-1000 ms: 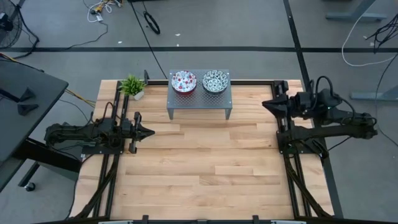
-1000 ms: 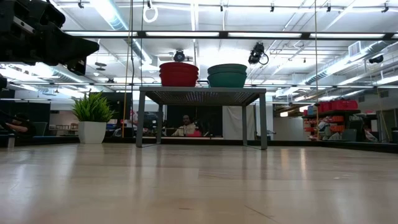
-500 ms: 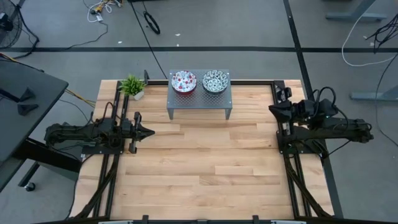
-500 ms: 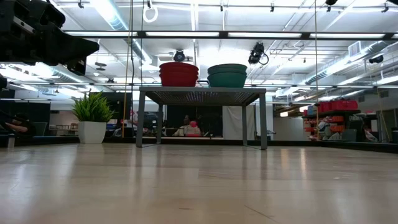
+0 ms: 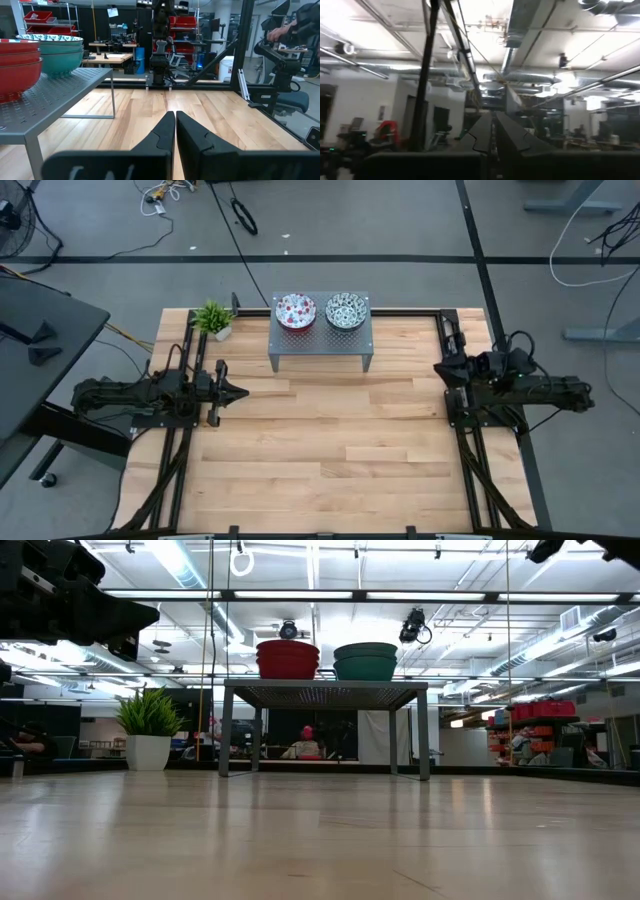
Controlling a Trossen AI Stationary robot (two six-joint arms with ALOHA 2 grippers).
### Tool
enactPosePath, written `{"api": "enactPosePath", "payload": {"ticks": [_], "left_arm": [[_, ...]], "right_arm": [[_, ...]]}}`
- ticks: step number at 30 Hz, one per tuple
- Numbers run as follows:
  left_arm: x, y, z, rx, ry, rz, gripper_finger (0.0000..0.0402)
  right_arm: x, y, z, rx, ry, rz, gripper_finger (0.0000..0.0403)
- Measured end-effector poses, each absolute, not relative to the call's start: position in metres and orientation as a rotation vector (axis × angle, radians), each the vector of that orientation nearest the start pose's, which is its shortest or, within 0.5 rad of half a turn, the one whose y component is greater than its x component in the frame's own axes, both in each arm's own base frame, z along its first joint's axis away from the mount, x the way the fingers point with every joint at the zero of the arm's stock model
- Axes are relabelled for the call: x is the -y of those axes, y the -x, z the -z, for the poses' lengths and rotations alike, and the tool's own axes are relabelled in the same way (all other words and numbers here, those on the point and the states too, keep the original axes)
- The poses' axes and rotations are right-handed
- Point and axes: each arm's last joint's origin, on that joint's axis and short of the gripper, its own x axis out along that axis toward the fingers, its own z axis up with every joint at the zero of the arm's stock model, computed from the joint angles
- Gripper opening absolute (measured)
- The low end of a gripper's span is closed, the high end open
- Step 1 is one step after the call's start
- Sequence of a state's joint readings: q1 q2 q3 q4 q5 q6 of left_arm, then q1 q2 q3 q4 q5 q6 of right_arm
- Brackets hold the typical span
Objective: Pick & Place Mini bowls
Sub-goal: Return to Home Position
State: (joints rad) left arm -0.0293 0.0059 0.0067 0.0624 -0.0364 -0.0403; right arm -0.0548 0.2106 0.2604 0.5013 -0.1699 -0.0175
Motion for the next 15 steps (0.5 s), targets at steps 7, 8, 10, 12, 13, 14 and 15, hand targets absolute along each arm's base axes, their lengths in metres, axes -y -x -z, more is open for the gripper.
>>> {"api": "enactPosePath", "payload": {"ticks": [7, 8, 10, 12, 13, 14, 15], "left_arm": [[0.002, -0.097, -0.171, 0.063, 0.042, -0.006, 0.0018], [0.002, -0.097, -0.171, 0.063, 0.043, -0.005, 0.0018], [0.002, -0.097, -0.171, 0.063, 0.042, -0.005, 0.0018], [0.002, -0.097, -0.171, 0.063, 0.043, -0.005, 0.0018], [0.002, -0.097, -0.171, 0.063, 0.042, -0.005, 0.0018], [0.002, -0.097, -0.171, 0.063, 0.042, -0.005, 0.0018], [0.002, -0.097, -0.171, 0.063, 0.042, -0.005, 0.0018]], "right_arm": [[0.001, -0.088, -0.268, 0.487, 0.045, -0.081, 0.0025], [0.002, -0.089, -0.266, 0.473, 0.034, -0.050, 0.0025], [0.002, -0.090, -0.265, 0.456, 0.028, -0.002, 0.0025], [0.001, -0.090, -0.264, 0.447, 0.057, 0.006, 0.0025], [0.001, -0.090, -0.264, 0.443, 0.072, 0.007, 0.0025], [0.000, -0.090, -0.263, 0.439, 0.078, 0.012, 0.0025], [0.000, -0.090, -0.263, 0.433, 0.084, 0.021, 0.0025]]}}
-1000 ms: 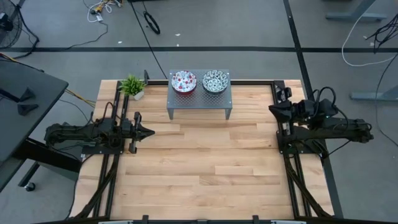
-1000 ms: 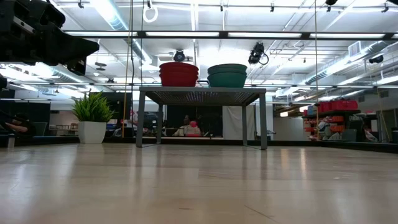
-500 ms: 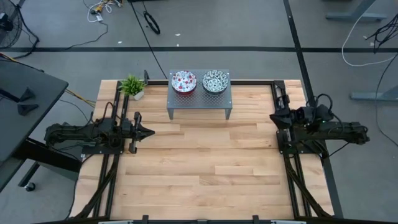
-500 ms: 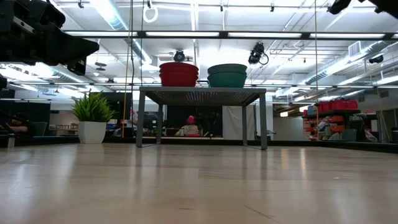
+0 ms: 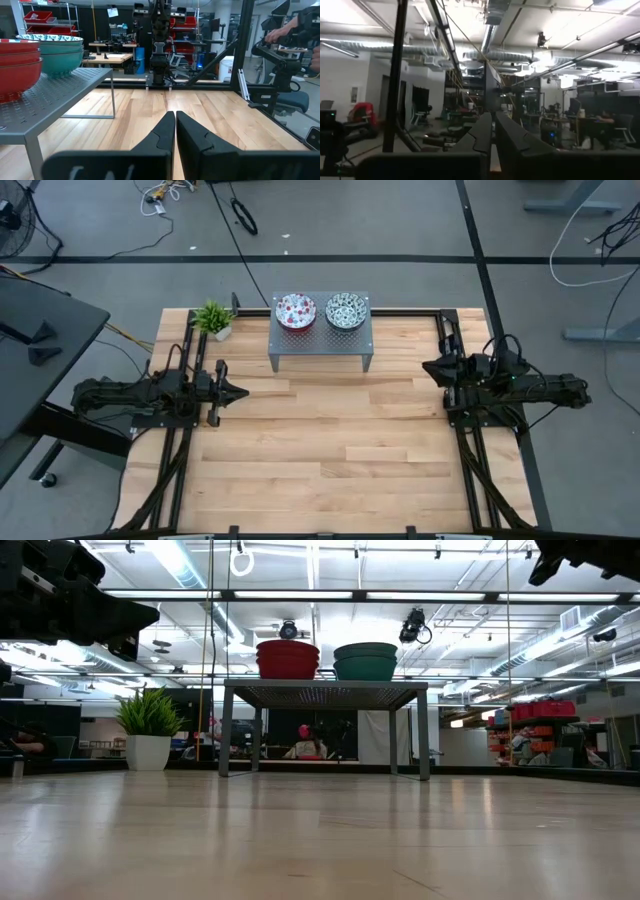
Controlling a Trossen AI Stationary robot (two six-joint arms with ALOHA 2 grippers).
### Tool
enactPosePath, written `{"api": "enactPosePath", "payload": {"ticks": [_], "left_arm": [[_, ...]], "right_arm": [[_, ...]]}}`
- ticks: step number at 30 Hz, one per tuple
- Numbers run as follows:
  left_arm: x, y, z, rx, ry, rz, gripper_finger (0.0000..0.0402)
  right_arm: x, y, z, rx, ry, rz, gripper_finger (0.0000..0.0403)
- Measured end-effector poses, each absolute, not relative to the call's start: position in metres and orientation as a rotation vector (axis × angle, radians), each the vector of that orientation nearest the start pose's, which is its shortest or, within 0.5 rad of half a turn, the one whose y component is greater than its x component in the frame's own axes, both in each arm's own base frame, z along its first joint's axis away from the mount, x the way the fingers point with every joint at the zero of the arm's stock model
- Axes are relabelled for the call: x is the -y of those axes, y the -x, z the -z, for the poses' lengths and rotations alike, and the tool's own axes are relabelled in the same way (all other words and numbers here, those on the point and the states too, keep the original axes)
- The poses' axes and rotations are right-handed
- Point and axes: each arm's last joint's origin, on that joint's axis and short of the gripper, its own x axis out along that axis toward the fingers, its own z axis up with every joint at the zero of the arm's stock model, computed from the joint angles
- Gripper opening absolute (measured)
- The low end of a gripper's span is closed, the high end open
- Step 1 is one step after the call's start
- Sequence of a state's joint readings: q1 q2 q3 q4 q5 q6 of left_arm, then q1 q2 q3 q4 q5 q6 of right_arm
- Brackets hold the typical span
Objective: Pick & Place Mini bowls
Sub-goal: Return to Home Position
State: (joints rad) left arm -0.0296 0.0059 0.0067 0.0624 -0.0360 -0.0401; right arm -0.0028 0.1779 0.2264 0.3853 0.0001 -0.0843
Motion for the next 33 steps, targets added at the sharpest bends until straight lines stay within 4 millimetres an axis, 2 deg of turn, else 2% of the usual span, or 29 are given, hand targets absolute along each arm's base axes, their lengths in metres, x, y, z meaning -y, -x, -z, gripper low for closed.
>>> {"api": "enactPosePath", "payload": {"ticks": [7, 33], "left_arm": [[0.002, -0.097, -0.171, 0.063, 0.042, -0.006, 0.0018], [0.002, -0.097, -0.171, 0.063, 0.043, -0.005, 0.0018]], "right_arm": [[0.000, -0.088, -0.257, 0.380, 0.068, 0.022, 0.0025], [0.003, -0.069, -0.258, 0.432, 0.064, 0.062, 0.0025]]}}
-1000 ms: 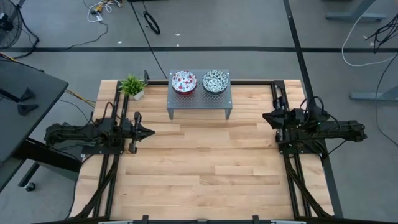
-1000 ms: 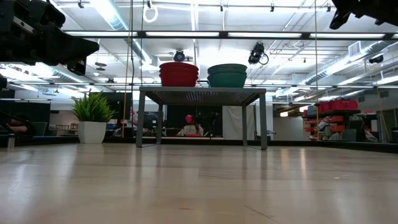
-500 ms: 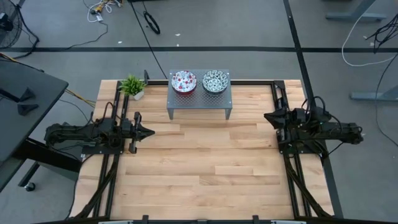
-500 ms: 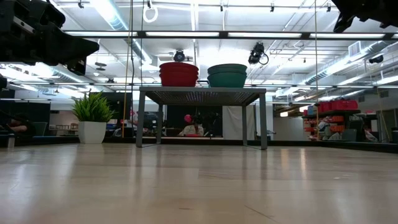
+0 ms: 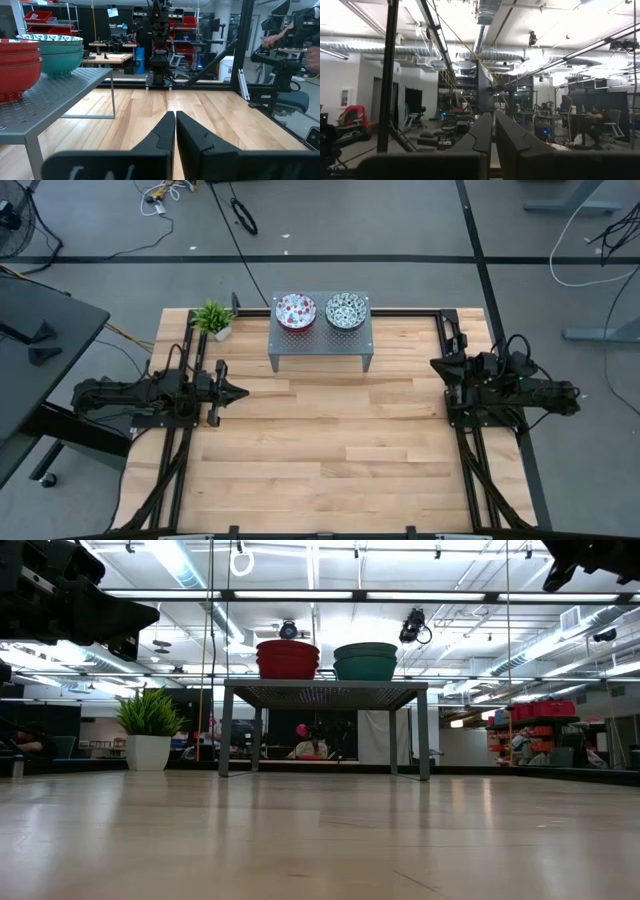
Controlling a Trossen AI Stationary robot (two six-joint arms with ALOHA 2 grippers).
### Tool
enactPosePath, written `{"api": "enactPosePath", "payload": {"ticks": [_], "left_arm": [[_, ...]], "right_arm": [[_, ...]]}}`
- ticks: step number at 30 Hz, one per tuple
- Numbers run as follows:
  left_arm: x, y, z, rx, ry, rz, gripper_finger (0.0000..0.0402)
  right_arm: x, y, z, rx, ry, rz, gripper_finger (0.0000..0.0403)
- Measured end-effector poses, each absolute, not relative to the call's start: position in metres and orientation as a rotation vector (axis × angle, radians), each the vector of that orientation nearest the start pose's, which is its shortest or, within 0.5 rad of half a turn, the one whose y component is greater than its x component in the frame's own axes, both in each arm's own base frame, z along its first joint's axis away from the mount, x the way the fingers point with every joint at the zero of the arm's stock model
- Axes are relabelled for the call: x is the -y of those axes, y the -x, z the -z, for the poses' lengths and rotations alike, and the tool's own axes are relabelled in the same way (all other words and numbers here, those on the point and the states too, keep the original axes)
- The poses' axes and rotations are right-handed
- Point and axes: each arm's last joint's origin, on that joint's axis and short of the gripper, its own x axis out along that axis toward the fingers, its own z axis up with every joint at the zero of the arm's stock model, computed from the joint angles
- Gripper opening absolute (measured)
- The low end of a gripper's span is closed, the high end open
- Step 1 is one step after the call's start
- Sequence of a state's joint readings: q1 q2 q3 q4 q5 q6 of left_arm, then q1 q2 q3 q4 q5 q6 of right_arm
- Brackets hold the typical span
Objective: Pick & Place Mini bowls
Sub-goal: Return to Home Position
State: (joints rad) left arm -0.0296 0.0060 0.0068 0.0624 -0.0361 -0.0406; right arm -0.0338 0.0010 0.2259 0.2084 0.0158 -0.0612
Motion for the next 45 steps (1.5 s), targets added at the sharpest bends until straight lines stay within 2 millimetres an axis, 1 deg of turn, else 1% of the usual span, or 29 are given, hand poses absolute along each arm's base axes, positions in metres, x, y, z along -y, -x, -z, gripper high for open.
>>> {"api": "enactPosePath", "payload": {"ticks": [10, 14, 19, 21, 25, 45], "left_arm": [[0.002, -0.097, -0.171, 0.063, 0.042, -0.005, 0.0018], [0.002, -0.097, -0.171, 0.063, 0.042, -0.006, 0.0018], [0.002, -0.097, -0.171, 0.063, 0.042, -0.006, 0.0018], [0.002, -0.097, -0.171, 0.063, 0.042, -0.006, 0.0018], [0.002, -0.097, -0.171, 0.063, 0.043, -0.006, 0.0018], [0.002, -0.097, -0.171, 0.063, 0.043, -0.005, 0.0018]], "right_arm": [[0.003, -0.070, -0.256, 0.439, 0.033, 0.063, 0.0025], [0.004, -0.075, -0.243, 0.505, 0.028, 0.062, 0.0025], [0.004, -0.083, -0.218, 0.535, -0.008, 0.042, 0.0025], [0.004, -0.084, -0.214, 0.513, -0.028, 0.038, 0.0025], [0.004, -0.085, -0.214, 0.498, -0.033, 0.036, 0.0025], [0.003, -0.095, -0.185, 0.184, -0.040, 0.020, 0.0025]]}}
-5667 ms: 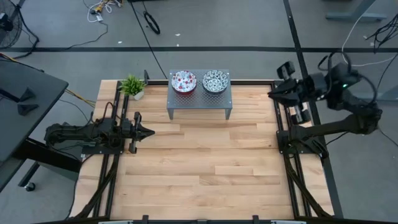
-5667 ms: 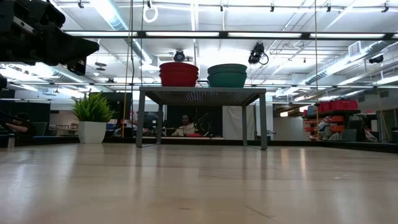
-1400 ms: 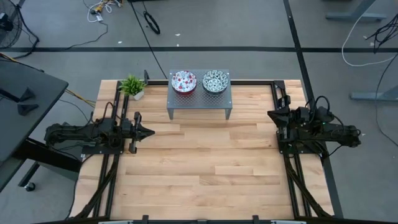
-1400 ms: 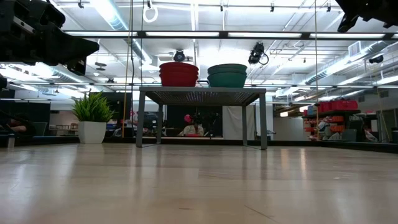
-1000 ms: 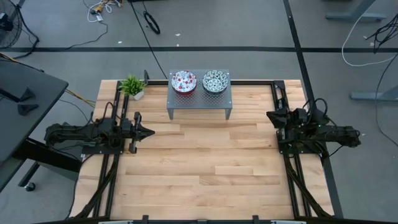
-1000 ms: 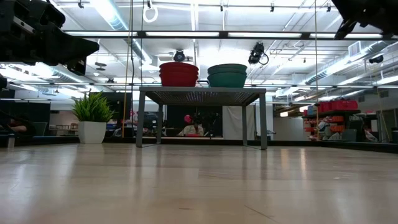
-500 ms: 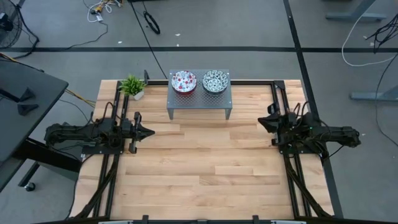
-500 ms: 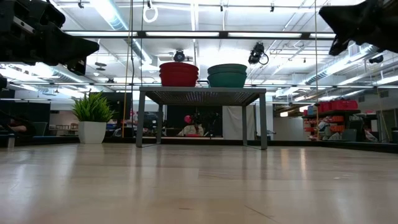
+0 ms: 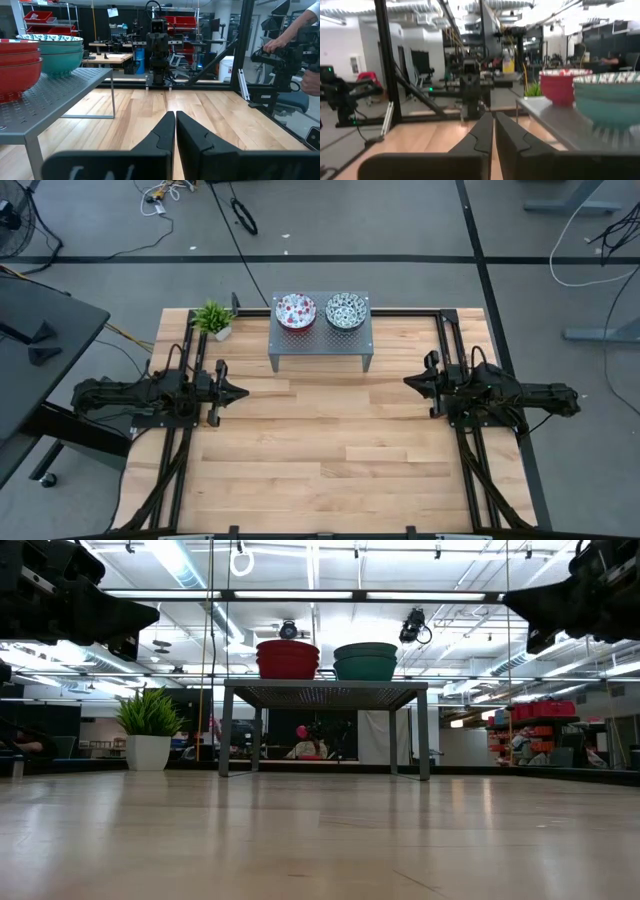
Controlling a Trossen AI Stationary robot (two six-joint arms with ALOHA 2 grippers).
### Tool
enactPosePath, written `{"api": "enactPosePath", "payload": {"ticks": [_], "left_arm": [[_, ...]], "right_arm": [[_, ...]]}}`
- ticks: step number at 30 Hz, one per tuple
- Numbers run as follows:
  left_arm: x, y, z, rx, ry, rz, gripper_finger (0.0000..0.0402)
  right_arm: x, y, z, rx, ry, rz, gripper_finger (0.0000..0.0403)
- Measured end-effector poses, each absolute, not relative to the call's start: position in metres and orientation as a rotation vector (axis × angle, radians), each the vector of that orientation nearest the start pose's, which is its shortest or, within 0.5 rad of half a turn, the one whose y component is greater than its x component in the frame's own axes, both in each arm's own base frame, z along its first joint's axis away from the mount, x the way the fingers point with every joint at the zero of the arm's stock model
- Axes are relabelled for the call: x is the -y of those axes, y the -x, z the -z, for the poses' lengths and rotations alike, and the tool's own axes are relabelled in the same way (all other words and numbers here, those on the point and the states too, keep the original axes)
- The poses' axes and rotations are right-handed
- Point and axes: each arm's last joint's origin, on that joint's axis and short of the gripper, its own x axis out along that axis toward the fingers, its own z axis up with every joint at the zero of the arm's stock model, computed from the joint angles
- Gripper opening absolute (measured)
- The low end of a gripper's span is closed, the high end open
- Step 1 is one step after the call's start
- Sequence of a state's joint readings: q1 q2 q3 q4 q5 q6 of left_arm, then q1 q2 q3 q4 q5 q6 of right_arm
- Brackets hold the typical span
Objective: Pick & Place Mini bowls
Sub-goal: Return to Home Position
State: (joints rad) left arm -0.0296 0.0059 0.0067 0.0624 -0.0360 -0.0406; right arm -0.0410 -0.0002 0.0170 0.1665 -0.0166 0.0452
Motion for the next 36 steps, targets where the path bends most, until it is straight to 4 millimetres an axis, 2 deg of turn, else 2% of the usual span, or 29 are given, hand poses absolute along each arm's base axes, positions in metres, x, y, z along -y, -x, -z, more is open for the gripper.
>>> {"api": "enactPosePath", "payload": {"ticks": [15, 36], "left_arm": [[0.002, -0.097, -0.171, 0.063, 0.043, -0.005, 0.0018], [0.002, -0.097, -0.171, 0.063, 0.042, -0.006, 0.0018]], "right_arm": [[0.004, -0.097, -0.170, 0.024, -0.044, 0.025, 0.0025], [0.004, -0.096, -0.171, 0.028, -0.043, 0.037, 0.0025]]}}
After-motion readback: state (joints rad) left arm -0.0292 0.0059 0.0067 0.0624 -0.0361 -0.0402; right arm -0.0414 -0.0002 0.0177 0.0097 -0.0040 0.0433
